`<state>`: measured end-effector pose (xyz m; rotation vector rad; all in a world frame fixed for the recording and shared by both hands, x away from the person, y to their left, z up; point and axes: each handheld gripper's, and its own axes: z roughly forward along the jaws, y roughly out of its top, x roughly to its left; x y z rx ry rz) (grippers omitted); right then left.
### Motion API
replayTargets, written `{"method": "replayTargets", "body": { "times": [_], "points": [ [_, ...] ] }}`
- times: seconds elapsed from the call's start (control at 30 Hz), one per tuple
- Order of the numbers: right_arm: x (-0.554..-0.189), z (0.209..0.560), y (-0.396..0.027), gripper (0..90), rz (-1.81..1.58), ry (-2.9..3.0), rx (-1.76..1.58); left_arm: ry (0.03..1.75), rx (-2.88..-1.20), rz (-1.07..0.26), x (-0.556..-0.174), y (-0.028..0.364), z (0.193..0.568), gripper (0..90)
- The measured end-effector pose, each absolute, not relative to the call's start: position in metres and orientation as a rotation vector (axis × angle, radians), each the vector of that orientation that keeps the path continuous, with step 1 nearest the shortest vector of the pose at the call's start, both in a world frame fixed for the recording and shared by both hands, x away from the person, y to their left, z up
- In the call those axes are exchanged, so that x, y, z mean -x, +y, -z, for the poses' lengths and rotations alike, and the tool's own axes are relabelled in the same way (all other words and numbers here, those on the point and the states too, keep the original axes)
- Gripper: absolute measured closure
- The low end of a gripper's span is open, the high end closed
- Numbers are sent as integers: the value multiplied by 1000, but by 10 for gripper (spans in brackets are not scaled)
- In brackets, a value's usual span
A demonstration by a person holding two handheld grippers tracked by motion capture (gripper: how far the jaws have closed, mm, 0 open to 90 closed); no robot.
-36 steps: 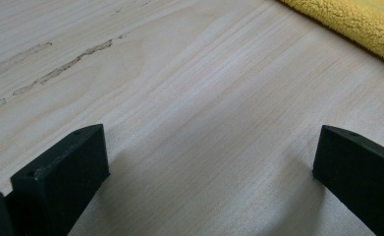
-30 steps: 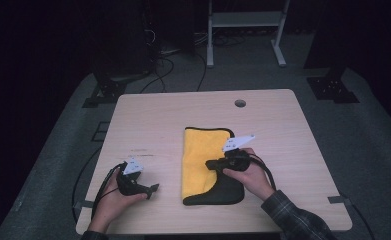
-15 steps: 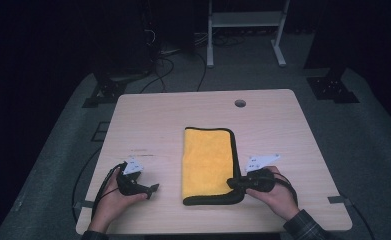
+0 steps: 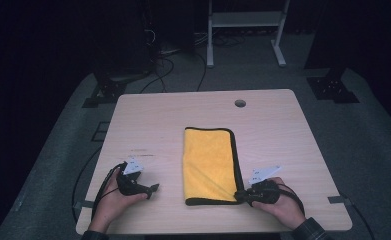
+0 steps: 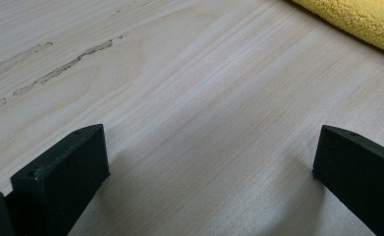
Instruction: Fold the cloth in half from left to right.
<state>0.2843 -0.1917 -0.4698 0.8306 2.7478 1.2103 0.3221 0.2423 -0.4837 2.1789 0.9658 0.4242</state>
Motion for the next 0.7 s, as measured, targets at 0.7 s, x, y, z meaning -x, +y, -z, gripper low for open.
{"method": "replayTargets", "body": {
  "times": [0.7],
  "points": [
    [-296,435,-221,499,-1454,2521,-882,967,-2180,-424,-322,242,484,0]
  ]
}}
